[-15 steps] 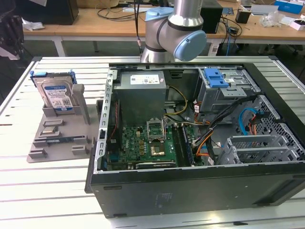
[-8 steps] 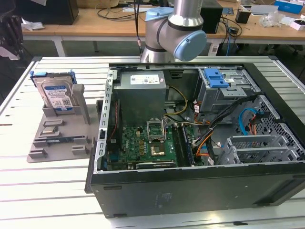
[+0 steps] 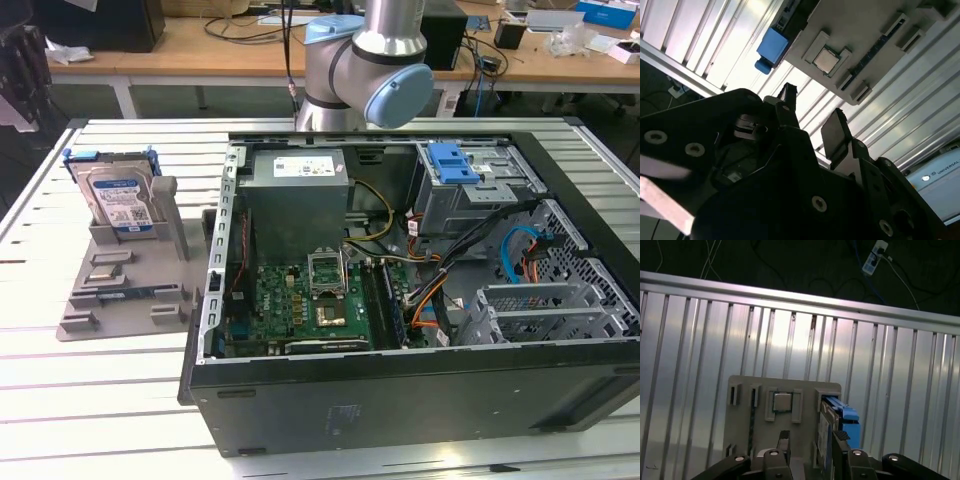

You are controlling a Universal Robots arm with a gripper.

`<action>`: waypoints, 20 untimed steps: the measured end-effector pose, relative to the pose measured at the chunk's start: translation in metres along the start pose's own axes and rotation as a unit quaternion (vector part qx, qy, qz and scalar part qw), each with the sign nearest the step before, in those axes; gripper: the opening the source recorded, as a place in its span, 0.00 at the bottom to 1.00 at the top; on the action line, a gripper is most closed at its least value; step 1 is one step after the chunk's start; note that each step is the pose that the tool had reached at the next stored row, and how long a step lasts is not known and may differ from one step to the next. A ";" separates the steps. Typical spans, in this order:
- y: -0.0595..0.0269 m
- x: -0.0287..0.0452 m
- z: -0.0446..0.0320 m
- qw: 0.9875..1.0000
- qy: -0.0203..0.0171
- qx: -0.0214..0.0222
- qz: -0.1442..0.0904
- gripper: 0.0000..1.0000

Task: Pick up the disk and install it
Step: 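Pick up the disk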

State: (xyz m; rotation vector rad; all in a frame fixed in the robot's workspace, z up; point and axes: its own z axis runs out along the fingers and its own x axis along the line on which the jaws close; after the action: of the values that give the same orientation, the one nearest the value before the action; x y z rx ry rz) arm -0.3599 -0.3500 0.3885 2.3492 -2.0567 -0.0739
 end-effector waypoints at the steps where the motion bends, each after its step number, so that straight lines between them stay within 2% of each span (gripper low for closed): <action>1: 0.0000 0.0000 0.0000 1.000 0.000 0.000 0.000 0.48; 6: -0.0030 -0.0032 0.0000 1.000 0.000 0.000 -0.001 0.48; 12: -0.0168 -0.0186 0.0004 1.000 0.002 0.000 -0.001 0.48; 20: -0.0282 -0.0296 0.0013 1.000 0.002 0.000 -0.001 0.48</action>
State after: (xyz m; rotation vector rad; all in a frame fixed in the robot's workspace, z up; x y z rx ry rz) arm -0.3359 -0.3169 0.3866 2.3499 -2.0523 -0.0704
